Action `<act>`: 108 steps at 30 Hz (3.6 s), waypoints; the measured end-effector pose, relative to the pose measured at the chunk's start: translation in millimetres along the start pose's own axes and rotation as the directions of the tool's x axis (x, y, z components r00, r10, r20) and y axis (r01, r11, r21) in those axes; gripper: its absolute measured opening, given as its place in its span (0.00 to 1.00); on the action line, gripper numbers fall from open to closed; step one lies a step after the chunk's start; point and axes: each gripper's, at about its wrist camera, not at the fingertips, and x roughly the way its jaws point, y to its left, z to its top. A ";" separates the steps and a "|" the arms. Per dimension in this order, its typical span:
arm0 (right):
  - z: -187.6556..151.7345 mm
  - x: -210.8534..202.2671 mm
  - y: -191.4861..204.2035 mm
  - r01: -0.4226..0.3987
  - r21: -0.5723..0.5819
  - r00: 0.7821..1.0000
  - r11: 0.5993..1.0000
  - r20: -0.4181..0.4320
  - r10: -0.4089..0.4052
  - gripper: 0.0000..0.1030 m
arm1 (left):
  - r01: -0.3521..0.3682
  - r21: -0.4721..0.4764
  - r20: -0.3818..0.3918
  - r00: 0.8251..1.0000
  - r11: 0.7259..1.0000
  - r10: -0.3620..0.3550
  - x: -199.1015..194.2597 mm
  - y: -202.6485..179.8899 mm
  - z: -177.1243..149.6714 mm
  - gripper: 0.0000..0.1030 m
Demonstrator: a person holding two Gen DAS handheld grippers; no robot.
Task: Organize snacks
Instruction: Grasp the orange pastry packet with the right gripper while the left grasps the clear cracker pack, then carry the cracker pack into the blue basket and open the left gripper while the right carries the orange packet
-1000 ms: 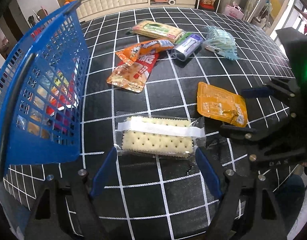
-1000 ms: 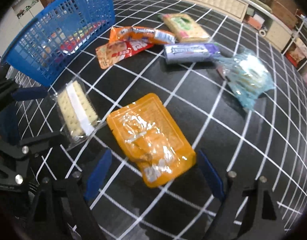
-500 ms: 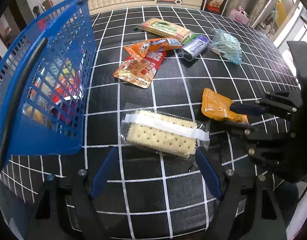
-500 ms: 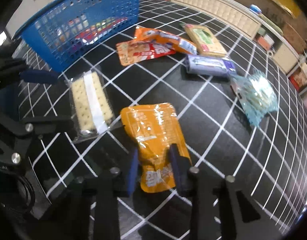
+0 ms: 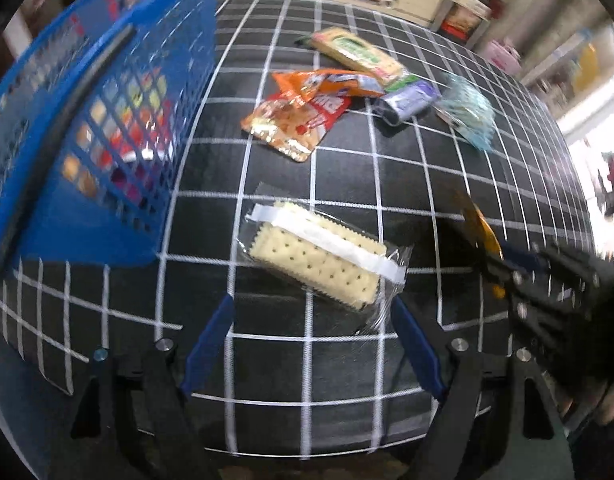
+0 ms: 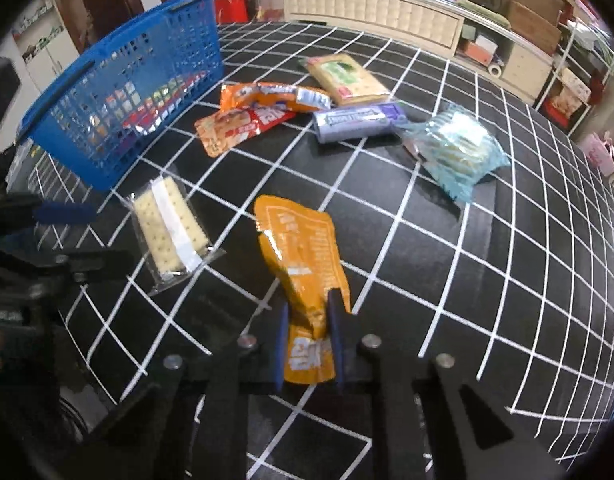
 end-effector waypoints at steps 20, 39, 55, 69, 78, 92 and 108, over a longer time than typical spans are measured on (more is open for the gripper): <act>-2.1 -9.2 -20.6 -0.048 0.086 0.997 0.995 0.066 0.042 0.22 | -0.206 -0.455 -0.004 0.973 0.866 0.230 39.1 -7.4 21.0 0.77; -5.5 -8.5 -29.3 -0.042 0.189 0.998 0.981 0.058 0.031 0.22 | -0.244 -0.362 -0.038 0.968 0.900 0.247 59.6 -25.0 37.9 0.67; 3.1 -42.7 -0.7 0.061 0.255 0.996 0.965 0.053 -0.077 0.22 | -0.093 0.012 0.065 0.994 0.996 0.092 21.8 -44.8 10.4 0.42; 40.3 -123.7 67.8 0.077 0.250 0.974 0.965 0.187 -0.126 0.21 | 0.014 0.128 0.261 0.964 0.992 -0.047 -102.2 6.6 11.9 0.42; 96.0 -142.6 137.3 0.006 0.148 0.955 0.989 0.292 -0.049 0.21 | -0.015 0.101 0.343 0.939 0.995 -0.021 -162.9 80.6 25.4 0.42; 150.9 -77.2 185.6 -0.106 0.063 0.968 0.992 0.233 0.089 0.21 | -0.075 0.098 0.296 0.954 0.992 0.043 -142.9 156.2 57.0 0.42; 162.9 -46.4 181.3 -0.095 0.080 0.980 0.992 0.180 0.079 0.22 | -0.014 0.143 0.161 0.987 0.990 -0.009 -88.5 158.5 73.6 0.44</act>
